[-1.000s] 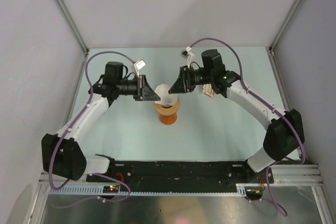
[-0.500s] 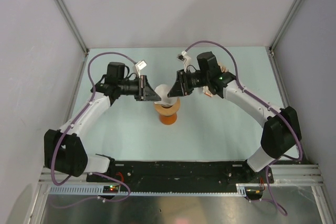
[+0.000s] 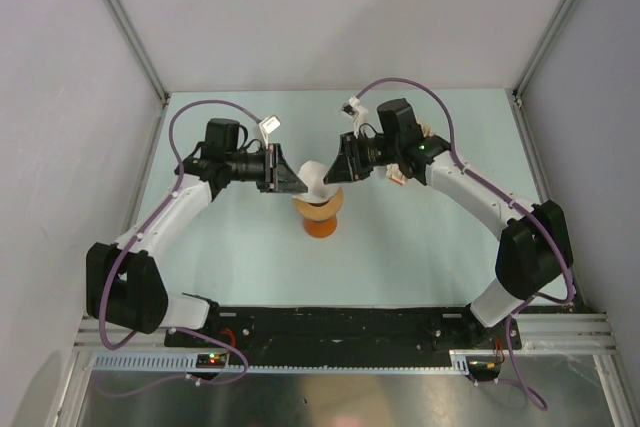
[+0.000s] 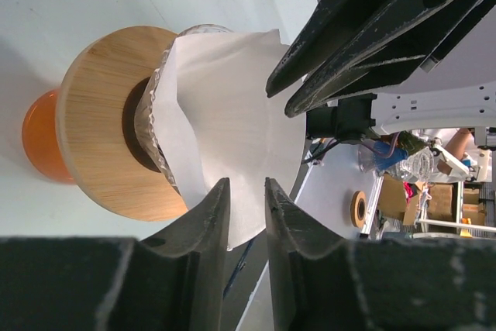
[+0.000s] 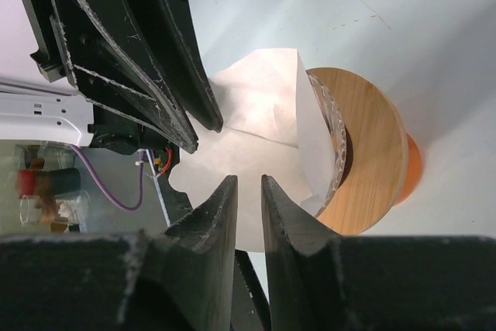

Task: Place the coffee filter in the dripper

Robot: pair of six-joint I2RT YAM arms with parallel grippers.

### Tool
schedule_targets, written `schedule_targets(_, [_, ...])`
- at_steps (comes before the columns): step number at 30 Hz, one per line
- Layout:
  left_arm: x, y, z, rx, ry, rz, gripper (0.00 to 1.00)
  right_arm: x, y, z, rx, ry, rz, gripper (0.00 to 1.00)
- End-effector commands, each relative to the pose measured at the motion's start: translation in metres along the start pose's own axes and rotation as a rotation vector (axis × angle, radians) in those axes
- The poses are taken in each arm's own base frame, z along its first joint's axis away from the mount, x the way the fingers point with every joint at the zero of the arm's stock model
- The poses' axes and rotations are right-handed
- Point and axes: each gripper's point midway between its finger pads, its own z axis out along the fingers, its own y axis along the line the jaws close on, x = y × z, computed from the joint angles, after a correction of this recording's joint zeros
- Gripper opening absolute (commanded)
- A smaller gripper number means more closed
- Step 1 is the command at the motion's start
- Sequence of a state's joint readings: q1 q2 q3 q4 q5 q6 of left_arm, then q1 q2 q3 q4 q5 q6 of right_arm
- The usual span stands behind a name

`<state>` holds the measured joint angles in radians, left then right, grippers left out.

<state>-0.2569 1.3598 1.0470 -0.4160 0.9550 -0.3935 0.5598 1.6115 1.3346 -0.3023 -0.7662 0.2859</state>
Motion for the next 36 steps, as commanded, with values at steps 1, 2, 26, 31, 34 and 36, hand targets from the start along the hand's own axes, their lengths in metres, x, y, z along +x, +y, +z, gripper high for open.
schedule_targets(1, [-0.007,-0.008,-0.003,0.031,-0.021,0.043,0.32,0.000,0.004,0.002,-0.018,-0.002,-0.024,0.24])
schedule_targets(2, [-0.009,-0.010,-0.004,0.037,-0.024,0.053,0.35,-0.001,0.008,0.002,-0.029,-0.003,-0.028,0.24])
schedule_targets(26, [-0.068,-0.085,-0.057,-0.020,-0.241,0.342,0.99,-0.048,0.081,-0.066,-0.120,-0.211,-0.256,0.55])
schedule_targets(31, [-0.069,-0.063,-0.091,-0.250,-0.286,0.398,1.00,-0.063,0.077,-0.115,-0.003,-0.324,-0.283,0.79])
schedule_targets(34, [-0.060,-0.034,-0.116,-0.381,-0.292,0.335,1.00,-0.061,0.065,-0.144,0.099,-0.382,-0.292,0.93])
schedule_targets(36, [-0.049,-0.009,-0.129,-0.475,-0.277,0.281,1.00,-0.054,0.047,-0.165,0.191,-0.417,-0.271,0.97])
